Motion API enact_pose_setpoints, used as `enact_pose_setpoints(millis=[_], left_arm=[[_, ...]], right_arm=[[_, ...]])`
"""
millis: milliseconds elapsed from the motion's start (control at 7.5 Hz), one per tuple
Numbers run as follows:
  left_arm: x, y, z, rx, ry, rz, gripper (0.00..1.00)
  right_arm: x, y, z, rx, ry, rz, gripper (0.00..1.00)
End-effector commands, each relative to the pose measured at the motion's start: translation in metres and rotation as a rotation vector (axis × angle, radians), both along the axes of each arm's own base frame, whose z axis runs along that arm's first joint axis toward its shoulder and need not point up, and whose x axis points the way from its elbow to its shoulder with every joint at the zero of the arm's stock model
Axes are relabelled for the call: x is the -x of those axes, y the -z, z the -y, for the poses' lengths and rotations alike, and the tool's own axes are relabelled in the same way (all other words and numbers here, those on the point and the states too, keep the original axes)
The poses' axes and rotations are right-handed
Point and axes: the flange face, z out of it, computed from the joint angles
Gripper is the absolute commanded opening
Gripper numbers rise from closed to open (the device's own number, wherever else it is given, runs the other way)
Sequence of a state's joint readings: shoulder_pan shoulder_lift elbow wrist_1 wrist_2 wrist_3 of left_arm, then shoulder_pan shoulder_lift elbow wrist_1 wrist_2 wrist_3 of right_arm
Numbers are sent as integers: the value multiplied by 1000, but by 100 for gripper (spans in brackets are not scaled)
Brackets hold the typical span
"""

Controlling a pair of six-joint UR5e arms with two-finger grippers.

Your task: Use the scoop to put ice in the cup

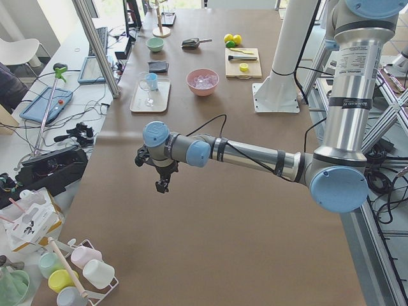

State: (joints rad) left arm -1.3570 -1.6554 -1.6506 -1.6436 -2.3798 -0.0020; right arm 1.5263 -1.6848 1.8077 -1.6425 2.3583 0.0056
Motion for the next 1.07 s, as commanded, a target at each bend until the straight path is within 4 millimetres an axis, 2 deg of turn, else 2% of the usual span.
enact_pose_setpoints(millis=[0, 133, 267, 400, 533, 667, 800, 933], left_arm=[[-2, 49, -1, -91, -4, -27, 99], [-3, 81, -6, -141, -5, -38, 99], [-28, 124, 0, -154, -17, -55, 99], [-80, 151, 3, -158, -73, -73, 99], [-119, 179, -1, -206, -140, -96, 99], [-146, 209, -20, -270, -200, -125, 99], [-169, 233, -39, -324, -258, -154, 99], [-186, 254, -44, -392, -310, -177, 99]], right_arm=[[1, 27, -17, 105, -148, 32, 100], [3, 32, -16, 90, -141, 20, 100], [11, 34, -15, 89, -127, 18, 100], [23, 40, -12, 72, -112, 22, 100], [45, 56, -9, 89, -145, 25, 100], [75, 67, -5, 65, -181, 6, 100], [104, 73, -6, 82, -226, 29, 100], [134, 79, -8, 87, -269, 29, 100]])
